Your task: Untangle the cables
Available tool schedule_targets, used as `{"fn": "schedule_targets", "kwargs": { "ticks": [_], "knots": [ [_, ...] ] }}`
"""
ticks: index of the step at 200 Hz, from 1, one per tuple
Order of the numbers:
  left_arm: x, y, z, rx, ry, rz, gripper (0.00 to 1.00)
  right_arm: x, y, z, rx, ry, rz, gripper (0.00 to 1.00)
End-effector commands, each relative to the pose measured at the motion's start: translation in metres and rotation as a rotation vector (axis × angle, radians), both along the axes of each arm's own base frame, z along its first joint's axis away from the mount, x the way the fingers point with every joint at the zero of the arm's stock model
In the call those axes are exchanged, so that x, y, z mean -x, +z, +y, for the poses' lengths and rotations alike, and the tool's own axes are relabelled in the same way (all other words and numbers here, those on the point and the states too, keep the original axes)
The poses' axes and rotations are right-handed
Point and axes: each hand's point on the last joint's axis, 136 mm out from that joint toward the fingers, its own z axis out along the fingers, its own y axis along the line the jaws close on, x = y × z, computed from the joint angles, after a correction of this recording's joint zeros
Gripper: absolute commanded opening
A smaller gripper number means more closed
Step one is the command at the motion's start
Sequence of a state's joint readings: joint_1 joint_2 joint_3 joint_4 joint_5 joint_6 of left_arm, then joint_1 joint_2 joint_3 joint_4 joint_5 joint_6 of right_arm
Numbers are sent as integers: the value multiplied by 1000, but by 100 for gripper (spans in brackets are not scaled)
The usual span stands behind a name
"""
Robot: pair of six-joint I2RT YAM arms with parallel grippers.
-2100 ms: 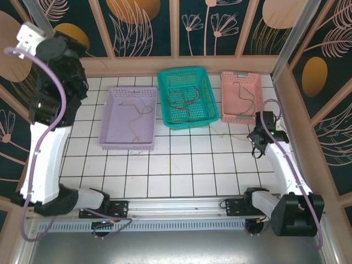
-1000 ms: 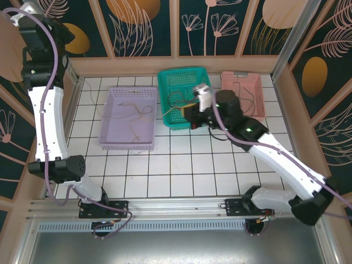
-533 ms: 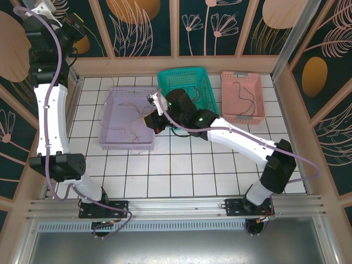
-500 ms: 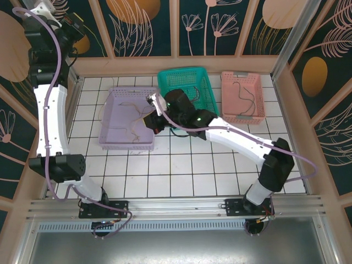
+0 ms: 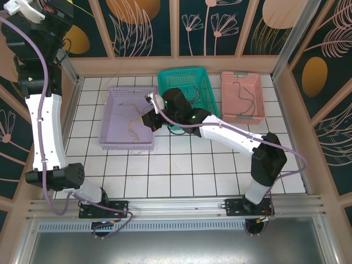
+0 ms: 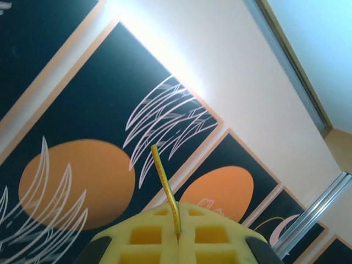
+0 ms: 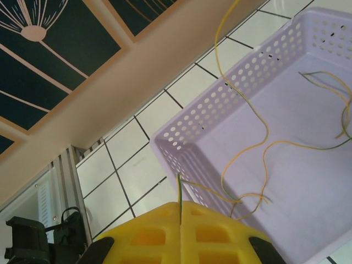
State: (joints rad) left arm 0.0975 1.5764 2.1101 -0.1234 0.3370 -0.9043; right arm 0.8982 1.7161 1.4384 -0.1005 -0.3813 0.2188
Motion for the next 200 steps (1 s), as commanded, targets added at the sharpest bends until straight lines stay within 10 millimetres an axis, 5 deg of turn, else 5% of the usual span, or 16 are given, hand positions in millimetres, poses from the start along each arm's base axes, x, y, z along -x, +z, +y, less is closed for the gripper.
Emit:
{"fn": "schedule_targets", "kwargs": {
  "ticks": [1, 30, 69, 100, 152, 200],
  "knots": [
    [-11, -28, -3, 8, -31, 63, 0, -4, 4, 13, -35, 25, 5, 0],
    [-27, -71, -1, -26, -17, 161, 0, -8, -21, 22, -10, 36, 59, 0],
    [-49, -163, 1, -51, -14, 357, 0, -20, -63, 39, 58, 27, 162, 0],
    [-48, -218, -3, -50, -37, 456, 0, -37, -90, 45, 100, -12, 248, 0],
    [-37, -280, -14, -19, -72, 583, 0, -56, -125, 52, 211, -70, 351, 0],
    [-22, -324, -27, -67, -71, 697, 0, -61, -98, 32, 224, -136, 310, 45]
  ]
}}
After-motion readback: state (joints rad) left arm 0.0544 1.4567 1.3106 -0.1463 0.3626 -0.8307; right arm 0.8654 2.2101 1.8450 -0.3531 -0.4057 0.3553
